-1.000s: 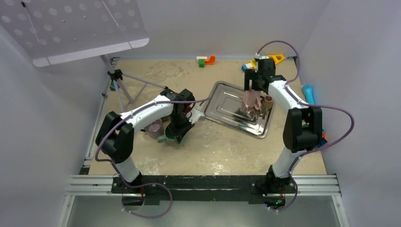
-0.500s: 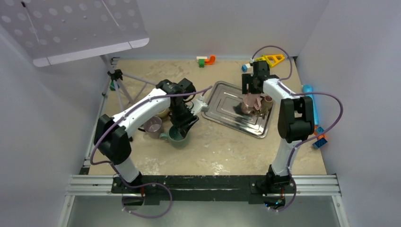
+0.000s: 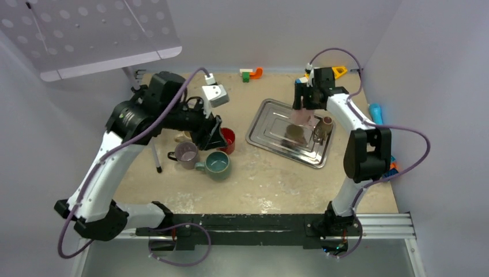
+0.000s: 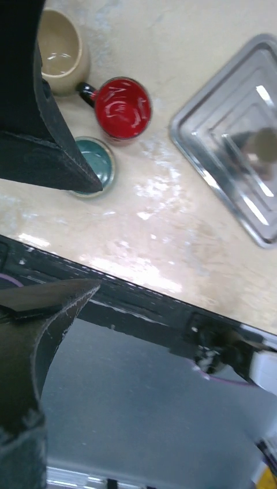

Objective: Turn the mug right side up

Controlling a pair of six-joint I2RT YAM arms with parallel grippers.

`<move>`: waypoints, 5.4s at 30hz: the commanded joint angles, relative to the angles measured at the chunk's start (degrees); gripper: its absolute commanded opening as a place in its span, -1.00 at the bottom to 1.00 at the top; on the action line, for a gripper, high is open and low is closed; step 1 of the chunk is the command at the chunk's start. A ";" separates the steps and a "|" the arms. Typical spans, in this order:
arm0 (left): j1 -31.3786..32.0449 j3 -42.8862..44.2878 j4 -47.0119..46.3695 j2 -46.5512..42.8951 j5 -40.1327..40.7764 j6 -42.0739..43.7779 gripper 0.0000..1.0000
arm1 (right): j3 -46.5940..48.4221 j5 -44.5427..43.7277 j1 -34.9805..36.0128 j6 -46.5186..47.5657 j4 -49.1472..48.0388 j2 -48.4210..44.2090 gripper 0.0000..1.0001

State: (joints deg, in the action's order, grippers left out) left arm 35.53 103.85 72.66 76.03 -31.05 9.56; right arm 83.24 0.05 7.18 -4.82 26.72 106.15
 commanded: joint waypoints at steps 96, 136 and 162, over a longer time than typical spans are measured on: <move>21.40 -15.90 -13.77 29.88 24.20 11.47 -1.00 | -8.33 -15.59 -7.00 -8.41 -4.52 0.70 0.25; 4.99 -29.00 -79.98 -13.37 -19.03 -39.72 0.82 | -12.65 47.31 10.22 -33.13 -39.29 -54.10 -1.00; 5.63 -28.10 -64.21 -15.88 -4.48 -31.11 -1.00 | -14.67 38.34 25.68 -29.50 -38.95 -45.93 -0.16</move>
State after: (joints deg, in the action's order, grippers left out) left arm 41.47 70.94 -9.13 62.02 -42.63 -34.26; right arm 67.35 42.33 32.45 -39.33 -21.23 60.47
